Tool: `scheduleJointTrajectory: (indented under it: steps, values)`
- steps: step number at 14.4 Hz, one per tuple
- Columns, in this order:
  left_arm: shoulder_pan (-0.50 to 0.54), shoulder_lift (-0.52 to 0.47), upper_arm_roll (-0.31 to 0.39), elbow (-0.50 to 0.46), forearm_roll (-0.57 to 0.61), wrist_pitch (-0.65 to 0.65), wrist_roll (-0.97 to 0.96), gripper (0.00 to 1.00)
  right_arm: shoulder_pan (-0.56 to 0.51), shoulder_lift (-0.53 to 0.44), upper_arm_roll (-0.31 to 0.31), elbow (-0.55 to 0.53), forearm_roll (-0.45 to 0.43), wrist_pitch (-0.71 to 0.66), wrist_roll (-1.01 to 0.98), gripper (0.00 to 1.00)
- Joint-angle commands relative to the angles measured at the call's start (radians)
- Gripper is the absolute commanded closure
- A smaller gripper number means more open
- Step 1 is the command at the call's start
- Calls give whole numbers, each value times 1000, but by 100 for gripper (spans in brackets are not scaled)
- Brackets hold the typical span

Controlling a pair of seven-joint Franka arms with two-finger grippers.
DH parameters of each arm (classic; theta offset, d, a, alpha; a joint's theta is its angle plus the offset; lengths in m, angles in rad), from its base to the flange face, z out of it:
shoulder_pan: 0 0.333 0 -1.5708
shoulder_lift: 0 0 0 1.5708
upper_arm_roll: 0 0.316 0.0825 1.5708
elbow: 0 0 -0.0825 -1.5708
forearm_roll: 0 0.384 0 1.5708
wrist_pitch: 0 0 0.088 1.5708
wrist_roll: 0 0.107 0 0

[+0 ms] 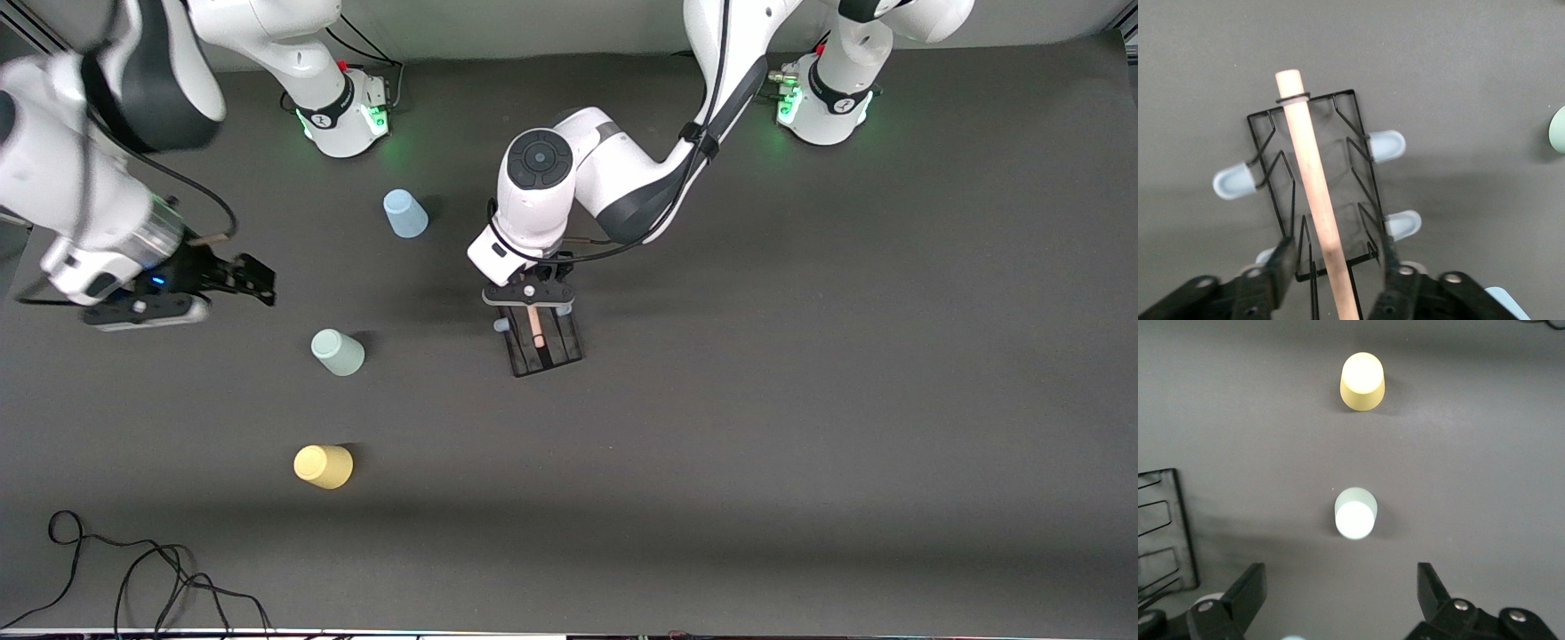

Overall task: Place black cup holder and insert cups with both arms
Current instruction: 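Open the left gripper while the right gripper grasps the green cup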

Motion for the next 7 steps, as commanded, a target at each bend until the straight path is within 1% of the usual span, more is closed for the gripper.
scheduleJointTrajectory:
  steps: [1,4,5,7]
  values:
    - [18,-41,23,36,13,-102,-13,0,-1,48,-2,-137,13,205,-4,0]
    - [142,-157,17,50,7,-313,28,0,-3,185,-2,-135,13,322,-3,0]
    - [180,-204,20,50,6,-391,75,0,-3,223,-2,-135,13,354,-3,0]
    - [278,-269,22,52,12,-569,179,0,-4,283,-2,-134,13,389,-3,0]
